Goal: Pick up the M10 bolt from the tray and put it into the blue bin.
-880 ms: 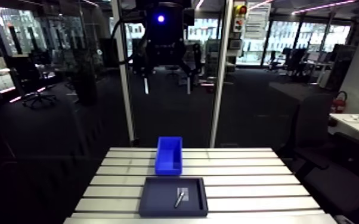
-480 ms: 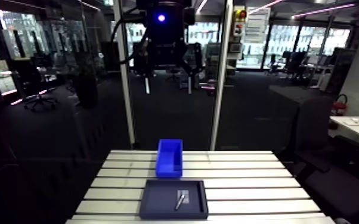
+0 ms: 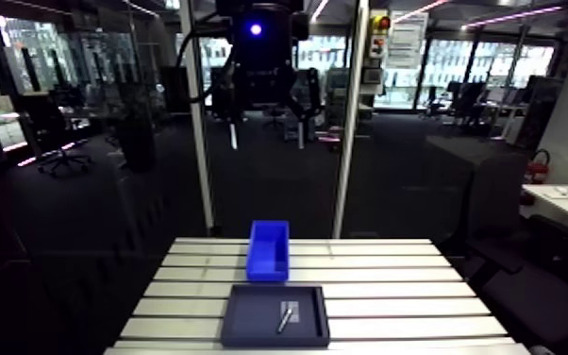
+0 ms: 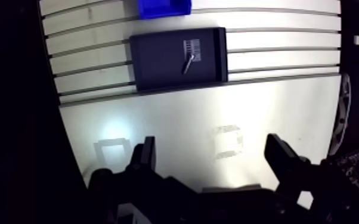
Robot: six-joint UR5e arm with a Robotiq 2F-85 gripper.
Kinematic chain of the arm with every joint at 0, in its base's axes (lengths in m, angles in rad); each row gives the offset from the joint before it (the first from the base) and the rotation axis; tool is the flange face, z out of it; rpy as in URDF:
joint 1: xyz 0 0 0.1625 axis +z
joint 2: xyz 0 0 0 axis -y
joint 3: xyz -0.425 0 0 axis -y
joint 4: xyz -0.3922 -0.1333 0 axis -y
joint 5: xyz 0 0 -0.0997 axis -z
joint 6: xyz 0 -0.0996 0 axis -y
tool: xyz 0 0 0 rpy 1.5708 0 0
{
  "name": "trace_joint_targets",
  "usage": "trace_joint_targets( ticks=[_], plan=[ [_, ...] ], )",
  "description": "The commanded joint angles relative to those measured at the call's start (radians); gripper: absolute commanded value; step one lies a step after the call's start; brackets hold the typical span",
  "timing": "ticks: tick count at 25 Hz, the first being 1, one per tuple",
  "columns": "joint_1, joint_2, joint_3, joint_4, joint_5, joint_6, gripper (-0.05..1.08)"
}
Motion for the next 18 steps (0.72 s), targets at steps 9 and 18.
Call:
trace_joint_targets(
  ticks=[9,18],
  plan=[
    [-0.049,-0.001,0.092,-0.06,0.001,0.147,0.01],
    [-0.141,-0.024,0.254,-0.231,0.01,0.189,0.01]
  ],
)
